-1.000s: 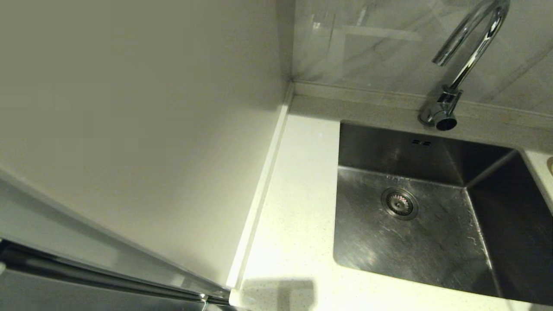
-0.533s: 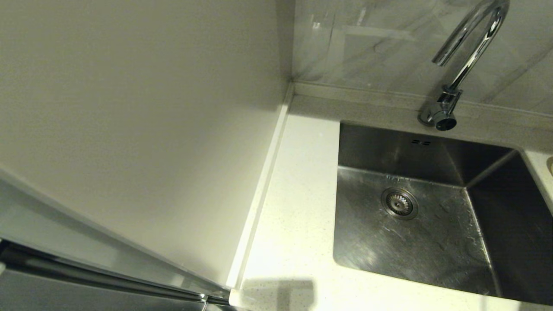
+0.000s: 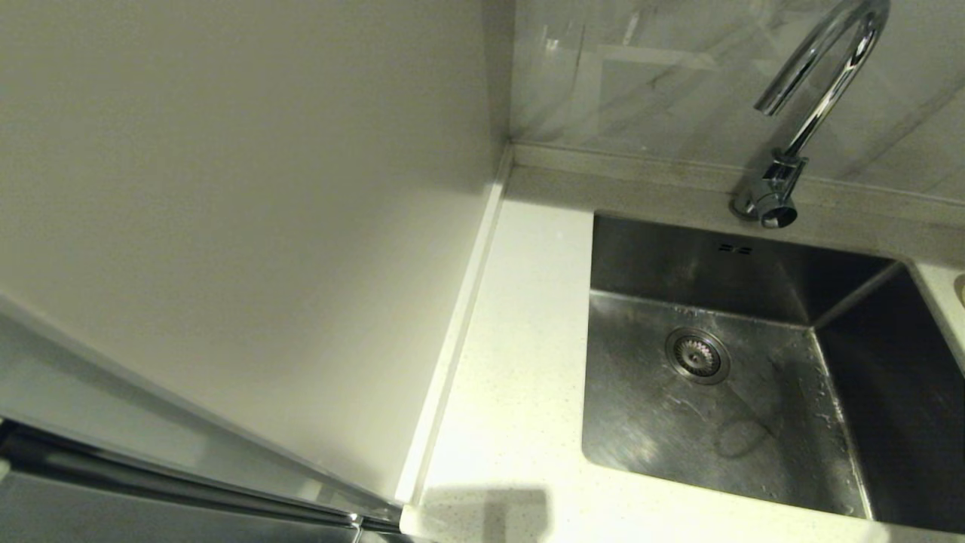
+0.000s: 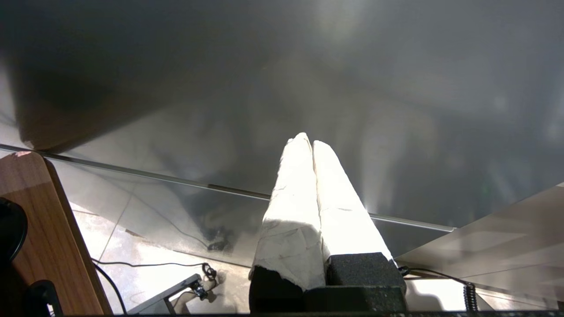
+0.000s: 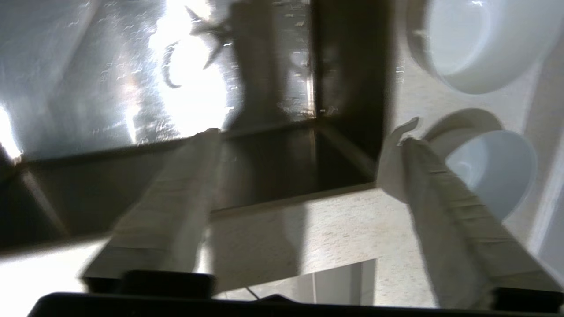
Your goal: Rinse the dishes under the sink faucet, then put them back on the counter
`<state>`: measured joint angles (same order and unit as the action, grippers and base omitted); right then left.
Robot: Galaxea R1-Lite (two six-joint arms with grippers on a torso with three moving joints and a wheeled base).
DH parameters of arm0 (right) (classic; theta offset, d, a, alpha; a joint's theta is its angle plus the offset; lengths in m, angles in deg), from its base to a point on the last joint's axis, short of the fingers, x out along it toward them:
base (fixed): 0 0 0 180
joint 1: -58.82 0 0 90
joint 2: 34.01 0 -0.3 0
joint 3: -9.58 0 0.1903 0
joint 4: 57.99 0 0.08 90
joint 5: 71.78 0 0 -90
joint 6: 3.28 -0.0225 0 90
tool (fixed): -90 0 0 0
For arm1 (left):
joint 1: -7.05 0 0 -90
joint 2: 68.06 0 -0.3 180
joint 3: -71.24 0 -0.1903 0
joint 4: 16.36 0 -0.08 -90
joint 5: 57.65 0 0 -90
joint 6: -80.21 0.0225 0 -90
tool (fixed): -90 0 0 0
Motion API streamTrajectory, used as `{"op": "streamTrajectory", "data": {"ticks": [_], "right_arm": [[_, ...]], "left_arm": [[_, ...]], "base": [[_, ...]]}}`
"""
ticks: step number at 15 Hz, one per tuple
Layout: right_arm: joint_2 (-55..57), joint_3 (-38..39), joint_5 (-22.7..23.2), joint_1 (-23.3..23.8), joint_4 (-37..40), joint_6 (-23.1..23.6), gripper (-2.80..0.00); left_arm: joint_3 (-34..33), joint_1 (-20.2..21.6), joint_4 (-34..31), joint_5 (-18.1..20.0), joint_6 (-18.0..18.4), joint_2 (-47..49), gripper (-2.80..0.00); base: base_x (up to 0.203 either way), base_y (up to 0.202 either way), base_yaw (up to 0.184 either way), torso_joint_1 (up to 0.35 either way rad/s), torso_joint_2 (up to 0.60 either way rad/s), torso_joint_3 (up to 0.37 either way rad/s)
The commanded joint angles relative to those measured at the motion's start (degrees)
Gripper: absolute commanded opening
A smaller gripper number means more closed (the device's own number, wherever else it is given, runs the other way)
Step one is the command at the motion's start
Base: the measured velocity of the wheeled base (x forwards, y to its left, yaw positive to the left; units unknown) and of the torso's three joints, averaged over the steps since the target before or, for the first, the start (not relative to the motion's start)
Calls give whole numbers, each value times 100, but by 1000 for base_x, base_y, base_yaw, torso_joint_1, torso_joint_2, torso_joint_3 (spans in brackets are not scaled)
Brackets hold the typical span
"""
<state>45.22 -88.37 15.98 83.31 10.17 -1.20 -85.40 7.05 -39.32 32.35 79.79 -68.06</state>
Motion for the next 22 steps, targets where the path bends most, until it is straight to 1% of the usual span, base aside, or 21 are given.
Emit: {"op": "streamTrajectory", "data": {"ticks": [1, 4, 6, 7, 9, 12, 15, 18, 19, 20, 22], "right_arm": [[-292, -20, -150, -544, 61, -8, -280], [-601, -10, -201, -830, 48, 24, -280], [-954, 85, -229, -1106, 40, 64, -280], [-1208, 209, -298, -1219, 40, 166, -280], [-1930, 738, -489, -1377, 32, 454, -280], [-3456, 1820, -578, -1468, 5, 807, -280], [-4862, 2755, -609, -1445, 7, 1014, -280], [-5996, 3590, -620, -1419, -82, 1245, -280], [-6219, 3857, -622, -1416, -261, 1114, -280], [-6281, 4087, -621, -1417, -701, 837, -280], [-6287, 4662, -623, -1419, -1754, 664, -280]], "left_arm": [[-18, 0, 2, 0, -2, 0, -280], [-18, 0, 2, 0, -2, 0, -280], [-18, 0, 2, 0, -2, 0, -280], [-18, 0, 2, -7, -2, 0, -280], [-18, 0, 2, 0, -2, 0, -280], [-18, 0, 2, 0, -2, 0, -280], [-18, 0, 2, 0, -2, 0, -280], [-18, 0, 2, 0, -2, 0, -280], [-18, 0, 2, 0, -2, 0, -280], [-18, 0, 2, 0, -2, 0, -280], [-18, 0, 2, 0, -2, 0, -280]], "base": [[0, 0, 0, 0, 0, 0], [0, 0, 0, 0, 0, 0], [0, 0, 0, 0, 0, 0], [0, 0, 0, 0, 0, 0], [0, 0, 0, 0, 0, 0], [0, 0, 0, 0, 0, 0], [0, 0, 0, 0, 0, 0], [0, 0, 0, 0, 0, 0], [0, 0, 0, 0, 0, 0], [0, 0, 0, 0, 0, 0], [0, 0, 0, 0, 0, 0]]}}
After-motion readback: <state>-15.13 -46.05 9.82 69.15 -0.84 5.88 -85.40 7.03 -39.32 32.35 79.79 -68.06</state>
